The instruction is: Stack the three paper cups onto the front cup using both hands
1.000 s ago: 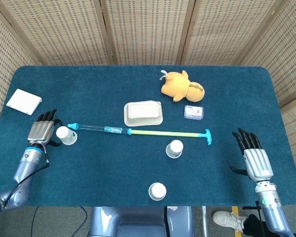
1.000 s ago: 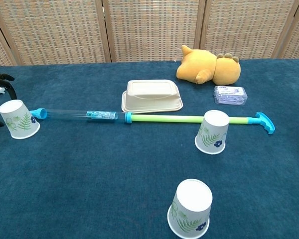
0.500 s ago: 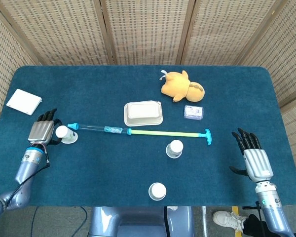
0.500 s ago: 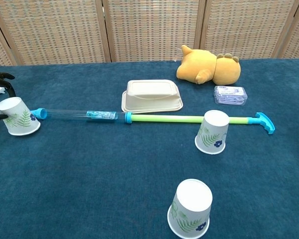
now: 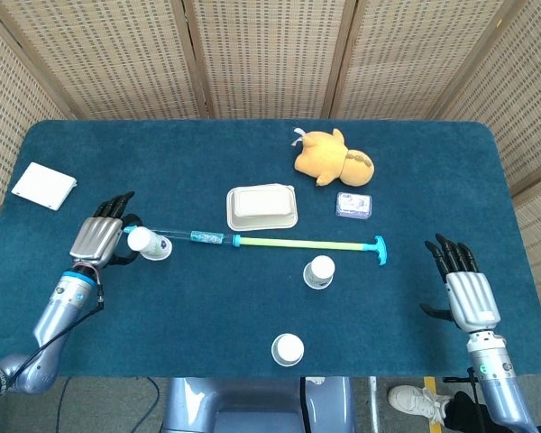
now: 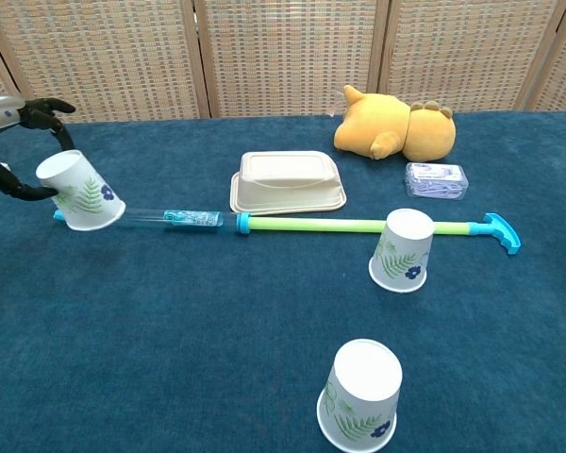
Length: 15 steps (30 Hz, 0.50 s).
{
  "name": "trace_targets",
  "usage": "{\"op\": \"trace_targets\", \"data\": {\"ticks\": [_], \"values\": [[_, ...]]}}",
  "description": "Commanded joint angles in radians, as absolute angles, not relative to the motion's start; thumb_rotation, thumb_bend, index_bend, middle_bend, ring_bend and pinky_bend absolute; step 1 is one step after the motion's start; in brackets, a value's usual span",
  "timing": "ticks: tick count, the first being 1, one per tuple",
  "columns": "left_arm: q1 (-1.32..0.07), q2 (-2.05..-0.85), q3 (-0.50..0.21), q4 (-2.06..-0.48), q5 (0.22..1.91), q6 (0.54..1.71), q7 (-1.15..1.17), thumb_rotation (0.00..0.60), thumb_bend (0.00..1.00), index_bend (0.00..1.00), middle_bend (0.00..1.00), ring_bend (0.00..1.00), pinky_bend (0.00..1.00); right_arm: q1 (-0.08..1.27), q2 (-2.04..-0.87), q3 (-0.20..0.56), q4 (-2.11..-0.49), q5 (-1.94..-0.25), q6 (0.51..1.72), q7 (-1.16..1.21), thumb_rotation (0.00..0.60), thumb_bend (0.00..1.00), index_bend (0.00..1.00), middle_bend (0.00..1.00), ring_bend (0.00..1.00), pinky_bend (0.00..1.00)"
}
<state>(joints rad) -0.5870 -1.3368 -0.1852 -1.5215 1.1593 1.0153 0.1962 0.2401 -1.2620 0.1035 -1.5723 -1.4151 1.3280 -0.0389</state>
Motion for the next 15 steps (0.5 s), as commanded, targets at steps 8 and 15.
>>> {"op": "trace_targets", "data": {"ticks": [8,15], "values": [[-0.647,-1.357,-0.179,-1.638,1.309,1.035,0.194,0.600,0.35,0.46,0.00,0.00,0.08,0.239,-1.260,0.109,-1.566,-1.406,1.328,-0.036,0.600,0.10,0.00,0.00,0.00,0.00],[-0.694,-1.390,-0.177,-1.670,1.375,1.006,0.164,0.600,0.35,0.46,0.00,0.00,0.08,0.238,-1.260,0.113,-1.561,-1.397,1.329,-0.036,0.600,0.10,0.00,0.00,0.00,0.00]]}}
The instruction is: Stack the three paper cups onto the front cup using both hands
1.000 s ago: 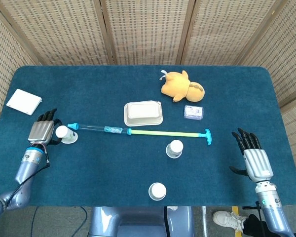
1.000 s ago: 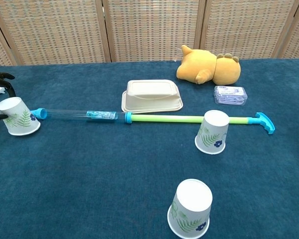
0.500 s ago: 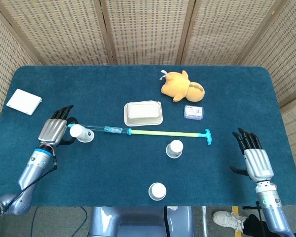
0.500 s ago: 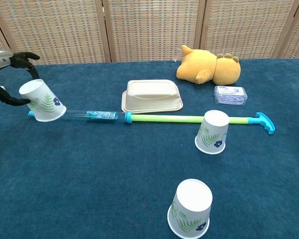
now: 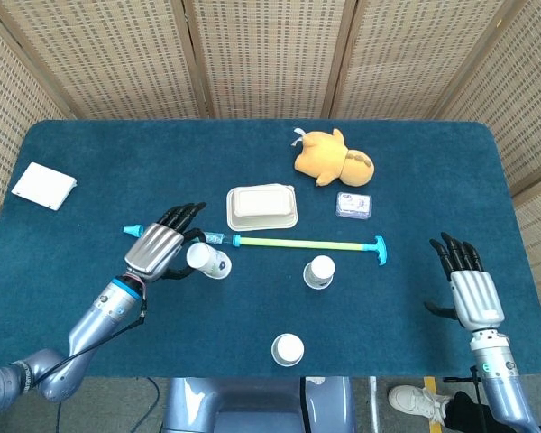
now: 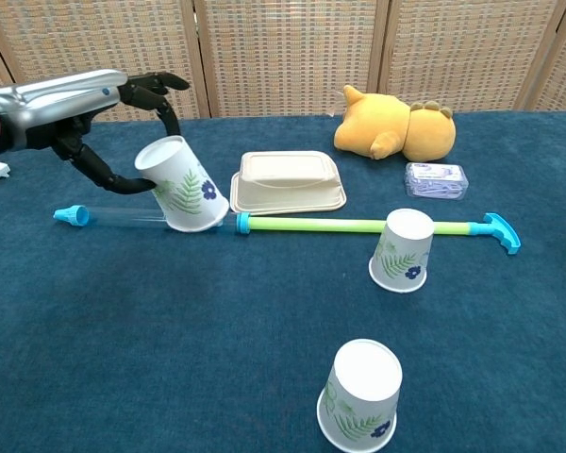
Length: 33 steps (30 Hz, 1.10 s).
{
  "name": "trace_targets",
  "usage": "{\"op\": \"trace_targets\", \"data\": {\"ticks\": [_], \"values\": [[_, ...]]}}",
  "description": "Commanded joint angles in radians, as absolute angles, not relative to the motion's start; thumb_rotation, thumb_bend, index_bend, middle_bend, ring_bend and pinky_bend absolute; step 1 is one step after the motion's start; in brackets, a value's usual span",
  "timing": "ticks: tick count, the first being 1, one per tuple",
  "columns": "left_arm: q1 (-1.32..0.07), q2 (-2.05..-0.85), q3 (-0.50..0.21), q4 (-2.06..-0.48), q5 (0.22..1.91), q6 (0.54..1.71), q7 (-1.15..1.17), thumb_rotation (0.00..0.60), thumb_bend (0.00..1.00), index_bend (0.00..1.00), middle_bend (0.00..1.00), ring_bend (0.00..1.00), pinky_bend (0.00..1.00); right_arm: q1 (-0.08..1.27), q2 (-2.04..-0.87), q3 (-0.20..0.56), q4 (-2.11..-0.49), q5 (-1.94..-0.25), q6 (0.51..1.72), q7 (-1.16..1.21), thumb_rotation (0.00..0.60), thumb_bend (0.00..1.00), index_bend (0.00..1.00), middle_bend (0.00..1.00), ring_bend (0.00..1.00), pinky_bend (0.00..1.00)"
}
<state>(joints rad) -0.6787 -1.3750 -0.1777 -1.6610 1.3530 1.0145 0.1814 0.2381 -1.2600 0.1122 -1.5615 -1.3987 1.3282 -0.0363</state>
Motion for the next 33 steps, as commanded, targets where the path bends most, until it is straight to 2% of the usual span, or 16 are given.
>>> {"op": "trace_targets", "data": {"ticks": [1,17,33], "values": [[-0.699,-1.398,-0.176,-1.671,1.386,1.007,0.156,0.600,0.35,0.46,0.00,0.00,0.08,0.237,-1.260,0.114,-1.560,-1.395,1.330,-0.035,0.600,0.10,0.00,0.00,0.00,0.00],[-0.780,-1.452,-0.138,-1.692,1.525,0.951,0.010,0.600,0.34,0.48,0.00,0.00,0.08,0.233,-1.256,0.125,-1.553,-1.376,1.333,-0.031,0.600,0.10,0.00,0.00,0.00,0.00],[-0.834,-1.496,-0.117,-1.721,1.542,0.909,-0.004,0.600,0.34,0.48,0.00,0.00,0.08,0.227,-1.247,0.132,-1.553,-1.371,1.341,-0.015,0.600,0.10,0.00,0.00,0.00,0.00]]}}
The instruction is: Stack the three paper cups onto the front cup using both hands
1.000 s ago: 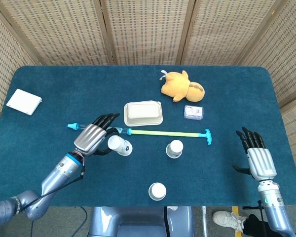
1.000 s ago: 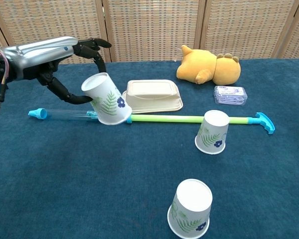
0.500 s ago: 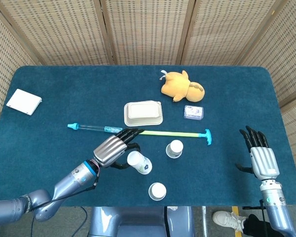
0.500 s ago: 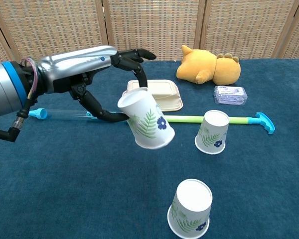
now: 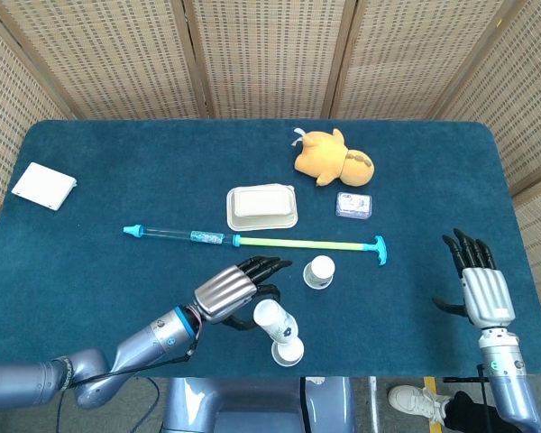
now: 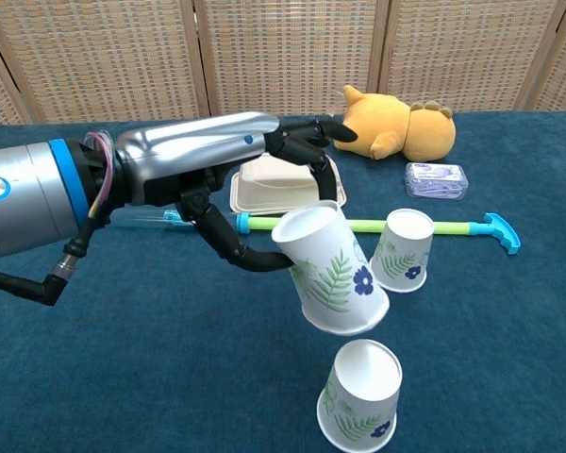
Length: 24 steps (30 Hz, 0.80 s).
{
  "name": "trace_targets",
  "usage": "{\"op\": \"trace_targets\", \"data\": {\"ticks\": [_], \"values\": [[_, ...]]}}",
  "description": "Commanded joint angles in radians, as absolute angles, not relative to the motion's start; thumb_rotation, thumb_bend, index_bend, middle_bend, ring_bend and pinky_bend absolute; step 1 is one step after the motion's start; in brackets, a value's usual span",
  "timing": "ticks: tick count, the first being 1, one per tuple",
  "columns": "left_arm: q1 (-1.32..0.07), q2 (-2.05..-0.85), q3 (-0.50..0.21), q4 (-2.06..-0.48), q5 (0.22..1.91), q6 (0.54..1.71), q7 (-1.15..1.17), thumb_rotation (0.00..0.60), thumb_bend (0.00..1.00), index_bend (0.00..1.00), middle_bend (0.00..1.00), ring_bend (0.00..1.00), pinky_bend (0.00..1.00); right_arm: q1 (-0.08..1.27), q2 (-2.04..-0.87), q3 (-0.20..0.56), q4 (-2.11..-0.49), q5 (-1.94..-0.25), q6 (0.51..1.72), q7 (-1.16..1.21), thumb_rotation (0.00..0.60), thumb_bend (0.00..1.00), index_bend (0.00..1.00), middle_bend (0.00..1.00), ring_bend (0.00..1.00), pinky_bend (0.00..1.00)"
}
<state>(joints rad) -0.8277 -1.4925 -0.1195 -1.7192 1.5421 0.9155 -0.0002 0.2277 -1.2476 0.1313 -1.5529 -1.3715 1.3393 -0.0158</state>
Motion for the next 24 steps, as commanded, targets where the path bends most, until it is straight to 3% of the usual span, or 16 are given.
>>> {"op": "trace_targets", "data": {"ticks": [1,24], "values": [[-0.838,-1.499,-0.117,-1.723,1.539,0.904,-0.005,0.600,0.34,0.48,0.00,0.00,0.08,0.225,-1.245,0.134,-1.553,-1.369,1.342,-0.012,0.600,0.10,0.00,0.00,0.00,0.00],[-0.885,-1.504,-0.116,-1.770,1.451,0.842,0.117,0.600,0.34,0.48,0.00,0.00,0.08,0.217,-1.227,0.143,-1.549,-1.361,1.347,0.023,0.600,0.10,0.00,0.00,0.00,0.00]]}}
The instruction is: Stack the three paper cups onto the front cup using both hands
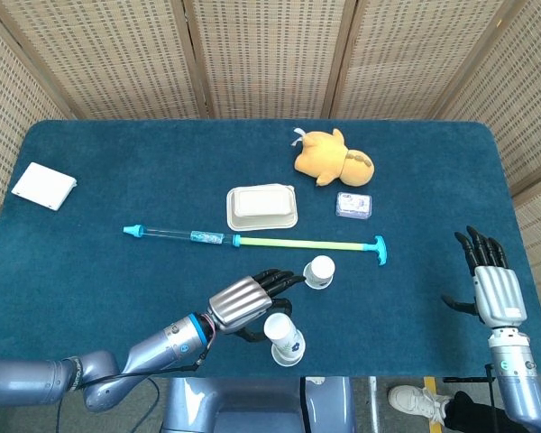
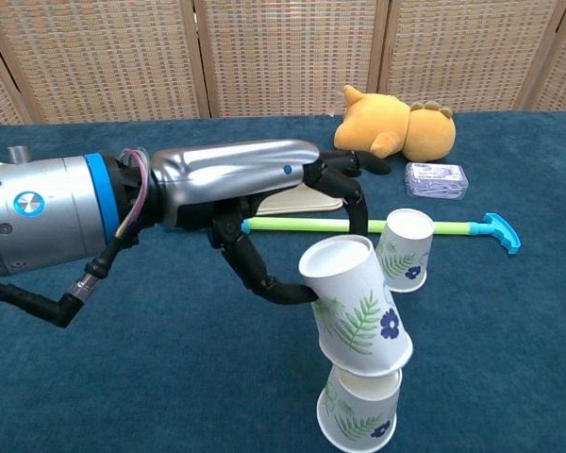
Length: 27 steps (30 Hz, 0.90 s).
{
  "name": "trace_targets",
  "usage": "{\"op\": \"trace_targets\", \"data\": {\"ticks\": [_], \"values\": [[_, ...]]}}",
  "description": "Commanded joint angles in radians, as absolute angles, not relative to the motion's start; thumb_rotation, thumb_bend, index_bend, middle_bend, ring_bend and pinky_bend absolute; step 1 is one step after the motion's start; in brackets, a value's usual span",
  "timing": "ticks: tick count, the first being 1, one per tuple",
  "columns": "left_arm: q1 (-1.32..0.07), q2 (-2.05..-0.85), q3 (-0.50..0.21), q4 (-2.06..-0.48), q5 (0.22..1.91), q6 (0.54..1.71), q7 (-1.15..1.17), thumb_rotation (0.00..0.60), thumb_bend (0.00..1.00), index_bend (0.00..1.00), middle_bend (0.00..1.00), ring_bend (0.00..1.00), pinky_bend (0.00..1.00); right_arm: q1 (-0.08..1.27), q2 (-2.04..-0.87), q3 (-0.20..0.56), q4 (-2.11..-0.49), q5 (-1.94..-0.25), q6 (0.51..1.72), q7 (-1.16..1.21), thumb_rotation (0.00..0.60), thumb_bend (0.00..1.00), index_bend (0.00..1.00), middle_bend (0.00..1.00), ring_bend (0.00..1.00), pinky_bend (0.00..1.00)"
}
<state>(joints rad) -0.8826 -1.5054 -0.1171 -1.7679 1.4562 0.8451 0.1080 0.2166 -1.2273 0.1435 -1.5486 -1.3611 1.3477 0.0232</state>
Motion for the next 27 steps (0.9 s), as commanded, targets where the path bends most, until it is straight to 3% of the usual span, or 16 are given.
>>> {"op": "trace_targets", "data": {"ticks": [1,13,17,27], "values": [[-0.886,-1.504,-0.115,-1.771,1.448,0.840,0.121,0.600,0.34,0.48,0.00,0.00,0.08,0.217,-1.227,0.143,-1.549,-1.361,1.347,0.023,0.600,0.10,0.00,0.00,0.00,0.00],[-0.900,-1.505,-0.110,-1.785,1.417,0.821,0.152,0.600,0.29,0.47,0.00,0.00,0.08,0.217,-1.226,0.143,-1.550,-1.359,1.342,0.024,0.600,0.10,0.00,0.00,0.00,0.00],[-0.906,-1.513,-0.108,-1.786,1.410,0.817,0.165,0.600,0.15,0.40,0.00,0.00,0.08,0.217,-1.223,0.143,-1.551,-1.358,1.340,0.025,0.600,0.10,0.00,0.00,0.00,0.00],[-0.897,-1.521,-0.110,-1.792,1.387,0.844,0.179,0.600,0.14,0.30,0.00,0.00,0.08,0.217,-1.217,0.142,-1.552,-1.357,1.333,0.034,0.600,0.10,0.00,0.00,0.00,0.00]]}}
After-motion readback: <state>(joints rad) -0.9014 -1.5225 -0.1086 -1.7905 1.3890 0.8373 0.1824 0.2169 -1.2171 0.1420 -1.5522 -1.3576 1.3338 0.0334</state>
